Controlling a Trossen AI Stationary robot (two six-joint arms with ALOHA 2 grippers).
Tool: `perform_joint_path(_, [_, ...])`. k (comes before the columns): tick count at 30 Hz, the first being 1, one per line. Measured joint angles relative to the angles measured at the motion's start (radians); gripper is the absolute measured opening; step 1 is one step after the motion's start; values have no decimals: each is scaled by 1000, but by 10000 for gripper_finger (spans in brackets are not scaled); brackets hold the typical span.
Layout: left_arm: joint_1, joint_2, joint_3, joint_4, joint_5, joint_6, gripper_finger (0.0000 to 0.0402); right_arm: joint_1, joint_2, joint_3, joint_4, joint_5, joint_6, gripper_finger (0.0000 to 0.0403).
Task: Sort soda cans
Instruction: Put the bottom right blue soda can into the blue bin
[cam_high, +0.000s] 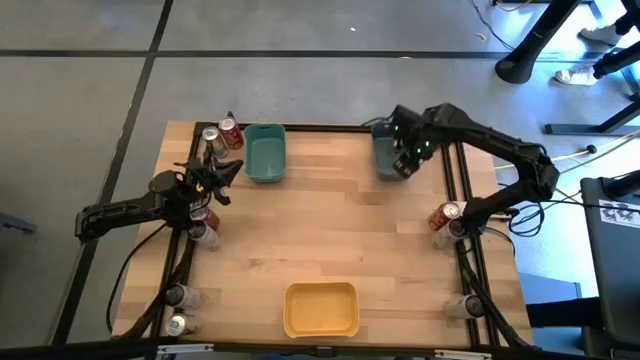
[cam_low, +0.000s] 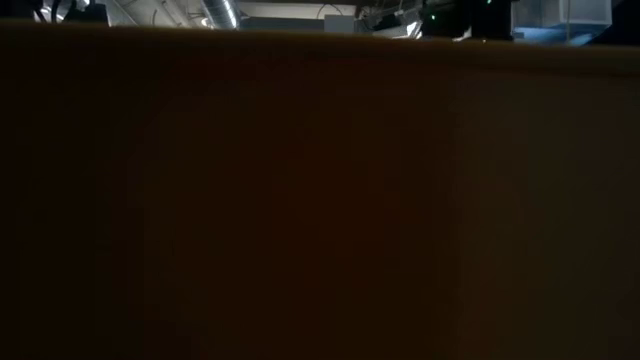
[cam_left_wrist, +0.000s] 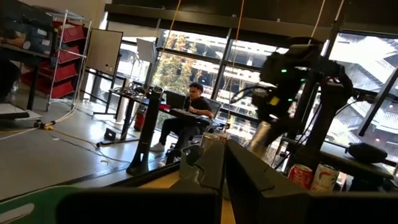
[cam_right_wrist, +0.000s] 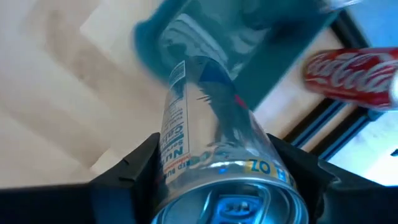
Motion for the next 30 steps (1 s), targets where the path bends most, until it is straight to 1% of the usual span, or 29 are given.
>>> perform_joint_path(6, [0,0,0,16,0,-1,8,-130,28,0,99,0,-64,226])
perform_joint_path(10, [0,0,0,16,0,-1,8,-178,76,0,119,-10,-94,226])
perform_joint_path(21, [0,0,0,7,0,0,8,-186,215,0,158,17,-75,226])
perform_joint_path(25, [0,0,0,7,0,0,8,-186,247,0,157,46,-44,226])
perform_joint_path(30, [0,0,0,7,0,0,8,-186,261,-7,182,41,-43,226])
